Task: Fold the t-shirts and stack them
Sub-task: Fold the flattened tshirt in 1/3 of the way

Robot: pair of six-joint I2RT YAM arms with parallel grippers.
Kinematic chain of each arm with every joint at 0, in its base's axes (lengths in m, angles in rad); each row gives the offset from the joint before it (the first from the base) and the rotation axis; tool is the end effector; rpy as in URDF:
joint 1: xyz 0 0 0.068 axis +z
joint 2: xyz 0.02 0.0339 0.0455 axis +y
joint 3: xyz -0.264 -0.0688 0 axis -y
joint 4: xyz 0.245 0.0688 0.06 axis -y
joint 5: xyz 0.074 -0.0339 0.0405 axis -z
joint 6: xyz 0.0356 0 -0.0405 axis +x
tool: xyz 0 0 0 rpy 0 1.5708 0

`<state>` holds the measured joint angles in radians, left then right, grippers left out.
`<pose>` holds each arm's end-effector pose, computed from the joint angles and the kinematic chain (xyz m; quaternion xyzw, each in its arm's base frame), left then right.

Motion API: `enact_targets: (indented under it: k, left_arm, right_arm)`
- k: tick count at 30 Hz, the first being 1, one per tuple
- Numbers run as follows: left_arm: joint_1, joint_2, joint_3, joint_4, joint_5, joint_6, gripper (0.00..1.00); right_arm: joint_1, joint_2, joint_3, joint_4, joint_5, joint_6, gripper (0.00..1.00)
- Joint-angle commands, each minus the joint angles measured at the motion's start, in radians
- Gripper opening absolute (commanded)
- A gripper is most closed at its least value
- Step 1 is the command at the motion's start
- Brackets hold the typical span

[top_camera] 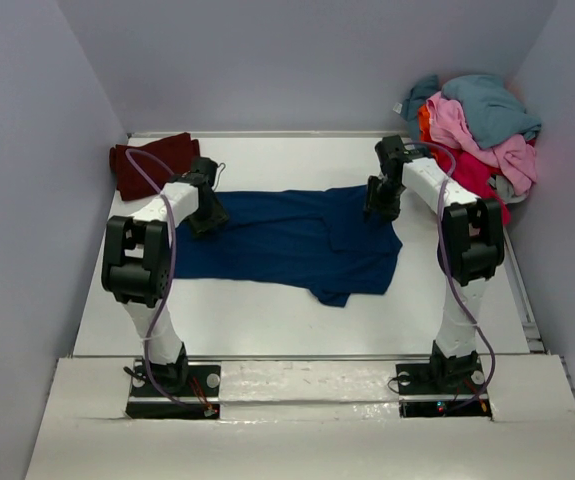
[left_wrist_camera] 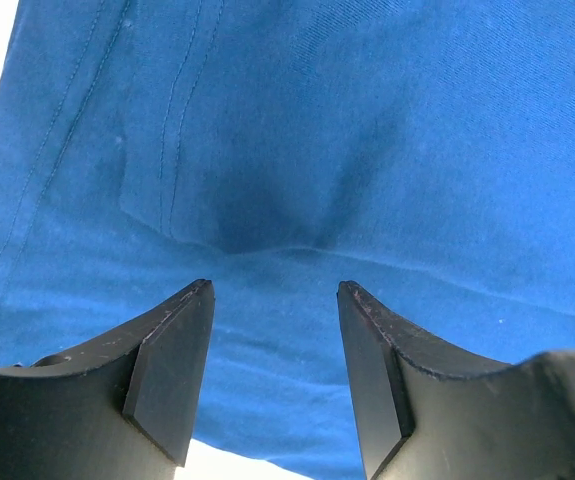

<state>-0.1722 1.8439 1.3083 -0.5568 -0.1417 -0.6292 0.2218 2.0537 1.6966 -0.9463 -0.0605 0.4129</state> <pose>0.3780 -0.0606 0.1973 -0.2359 0.9401 -0.0289 0.2444 0.4112 0.0949 0.2122 0.0905 0.9865 0.0701 0.1172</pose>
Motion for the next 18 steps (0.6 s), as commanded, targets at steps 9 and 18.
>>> enact_targets:
  k: [9, 18]
  left_arm:
    - [0.027, 0.034, 0.036, 0.011, -0.027, 0.011, 0.61]
    - [0.036, 0.012, 0.028, 0.006, -0.102, -0.01, 0.59]
  right_arm:
    - [-0.002, -0.078, -0.051, 0.049, -0.012, -0.005, 0.49]
    - [-0.002, -0.072, -0.057, 0.057, -0.016, -0.005, 0.49]
